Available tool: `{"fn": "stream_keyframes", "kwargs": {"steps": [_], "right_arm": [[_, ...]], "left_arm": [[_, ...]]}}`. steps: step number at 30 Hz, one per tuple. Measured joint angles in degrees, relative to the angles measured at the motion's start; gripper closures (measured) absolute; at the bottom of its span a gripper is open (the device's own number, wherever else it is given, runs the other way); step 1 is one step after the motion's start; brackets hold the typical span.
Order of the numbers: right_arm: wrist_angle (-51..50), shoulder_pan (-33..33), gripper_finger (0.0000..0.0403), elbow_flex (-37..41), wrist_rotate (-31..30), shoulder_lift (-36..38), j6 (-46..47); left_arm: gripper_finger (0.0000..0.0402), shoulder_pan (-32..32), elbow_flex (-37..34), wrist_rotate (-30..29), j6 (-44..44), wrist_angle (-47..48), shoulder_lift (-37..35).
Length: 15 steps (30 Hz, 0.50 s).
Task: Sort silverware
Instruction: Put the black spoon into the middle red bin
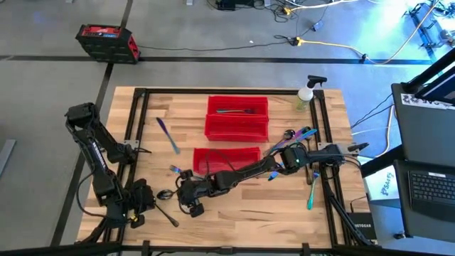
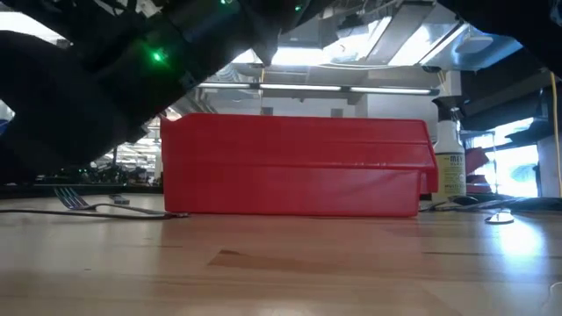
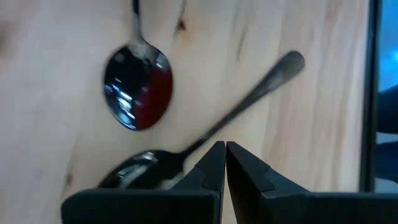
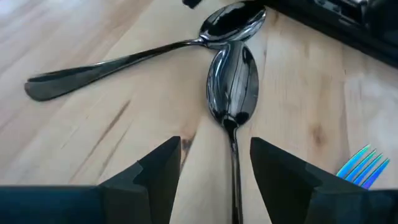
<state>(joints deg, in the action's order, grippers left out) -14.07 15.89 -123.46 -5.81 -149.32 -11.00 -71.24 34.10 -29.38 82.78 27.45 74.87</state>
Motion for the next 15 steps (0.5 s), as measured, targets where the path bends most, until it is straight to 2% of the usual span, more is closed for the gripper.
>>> {"fn": "stream_keyframes", "kwargs": {"steps": [7, 15], "right_arm": [[-2.51, -1.2, 0.0226, 0.15, -0.6, -0.96, 3.23], [-3.56, -1.54, 0.0226, 0.0, 1.95, -1.68, 6.92]], "left_arm": [[0.0402, 0.02, 0.01, -1.36, 1.25, 1.15, -0.02], [0.0402, 0.09, 0.01, -3.07, 2.7, 3.21, -0.02]]}}
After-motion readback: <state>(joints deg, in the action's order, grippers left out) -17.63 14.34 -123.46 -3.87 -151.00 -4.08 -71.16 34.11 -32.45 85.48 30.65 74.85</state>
